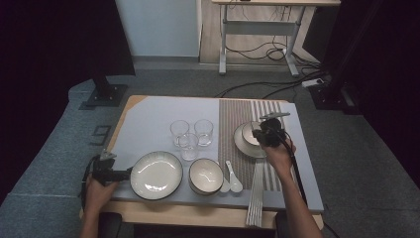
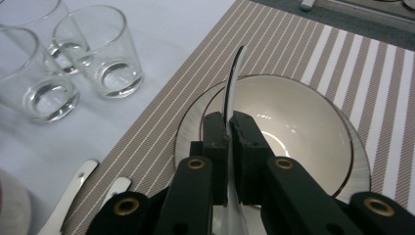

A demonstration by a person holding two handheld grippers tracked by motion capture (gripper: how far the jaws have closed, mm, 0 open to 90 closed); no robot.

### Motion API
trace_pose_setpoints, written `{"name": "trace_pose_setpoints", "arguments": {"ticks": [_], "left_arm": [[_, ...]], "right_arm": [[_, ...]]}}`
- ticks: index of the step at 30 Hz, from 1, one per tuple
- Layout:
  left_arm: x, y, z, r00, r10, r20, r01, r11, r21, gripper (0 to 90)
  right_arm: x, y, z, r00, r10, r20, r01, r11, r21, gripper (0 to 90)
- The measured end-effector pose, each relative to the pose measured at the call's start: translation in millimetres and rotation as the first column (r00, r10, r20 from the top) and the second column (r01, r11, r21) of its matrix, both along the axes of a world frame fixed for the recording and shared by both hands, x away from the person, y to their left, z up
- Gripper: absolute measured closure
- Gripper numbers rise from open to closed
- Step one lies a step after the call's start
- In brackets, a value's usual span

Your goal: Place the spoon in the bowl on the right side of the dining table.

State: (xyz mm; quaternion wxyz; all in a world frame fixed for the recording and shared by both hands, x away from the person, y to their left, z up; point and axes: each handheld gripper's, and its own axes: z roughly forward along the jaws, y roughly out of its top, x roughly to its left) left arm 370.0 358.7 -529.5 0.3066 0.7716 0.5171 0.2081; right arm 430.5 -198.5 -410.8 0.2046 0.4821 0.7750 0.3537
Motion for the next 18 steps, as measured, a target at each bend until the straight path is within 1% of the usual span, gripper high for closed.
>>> {"name": "trace_pose_setpoints", "arguments": {"ticks": [5,11,18], "left_arm": [[0.1,0.1,0.0,1.0000,-0.001,0.000,0.001,1.0000,0.000,3.0],[0.1,0.1,0.0,1.0000,-0.001,-0.001,0.001,1.0000,0.000,2.9],[0.1,0.1,0.0,1.0000,-0.001,-0.001,0.001,1.0000,0.000,2.9]], "right_arm": [[11.3,-2.2,-1.6,0.9999,-0.010,0.007,0.010,0.9999,-0.009,85.0],[24.6,-5.0,-5.7,0.9994,-0.034,0.006,0.034,0.9994,-0.004,84.9],[38.9,-5.3,-10.8,0.9989,-0.046,0.007,0.046,0.9989,-0.009,85.0]]}}
